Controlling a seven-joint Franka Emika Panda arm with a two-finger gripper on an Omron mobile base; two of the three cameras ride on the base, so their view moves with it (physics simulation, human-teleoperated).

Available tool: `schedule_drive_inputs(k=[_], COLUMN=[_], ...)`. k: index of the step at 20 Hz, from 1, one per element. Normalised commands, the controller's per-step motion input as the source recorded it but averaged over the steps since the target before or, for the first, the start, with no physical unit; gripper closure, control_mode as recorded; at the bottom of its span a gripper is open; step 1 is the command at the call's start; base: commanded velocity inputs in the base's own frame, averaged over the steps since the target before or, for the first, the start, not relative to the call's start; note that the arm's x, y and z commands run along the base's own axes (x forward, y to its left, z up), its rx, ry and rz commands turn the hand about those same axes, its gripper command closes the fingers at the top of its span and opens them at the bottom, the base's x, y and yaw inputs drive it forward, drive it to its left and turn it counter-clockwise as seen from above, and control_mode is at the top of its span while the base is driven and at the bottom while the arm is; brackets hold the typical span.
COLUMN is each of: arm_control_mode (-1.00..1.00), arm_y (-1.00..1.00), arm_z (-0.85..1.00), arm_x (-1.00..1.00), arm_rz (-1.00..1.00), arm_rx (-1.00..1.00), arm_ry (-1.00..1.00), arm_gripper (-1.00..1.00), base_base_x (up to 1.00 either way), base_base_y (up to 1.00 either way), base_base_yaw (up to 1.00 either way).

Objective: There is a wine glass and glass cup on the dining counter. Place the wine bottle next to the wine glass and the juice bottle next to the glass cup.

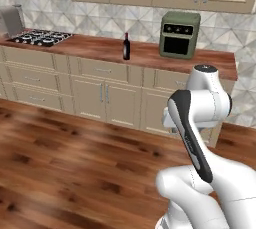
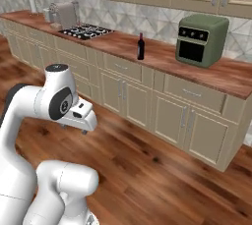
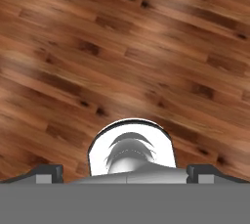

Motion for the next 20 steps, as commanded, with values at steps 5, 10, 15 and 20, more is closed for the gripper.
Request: schedule_drive_inputs(k=[5, 10, 15, 20], arm_control_mode=[1.00, 1.00, 1.00, 1.00], arm_y=[0.00, 0.00, 0.00, 0.00], arm_z=[0.00, 0.00, 0.00, 0.00], arm_x=[0.00, 0.00, 0.00, 0.00], arm_rz=[0.00, 0.00, 0.00, 0.00], arm_rx=[0.00, 0.00, 0.00, 0.00], arm_ry=[0.00, 0.00, 0.00, 0.00], arm_gripper=[-1.00, -1.00, -1.00, -1.00], base_base_x=[0.94, 0.94, 0.93, 0.80], base_base_y=[-0.01, 0.14, 0.21, 0.30], base_base_yaw=[0.09, -0.05, -0.10, -0.10])
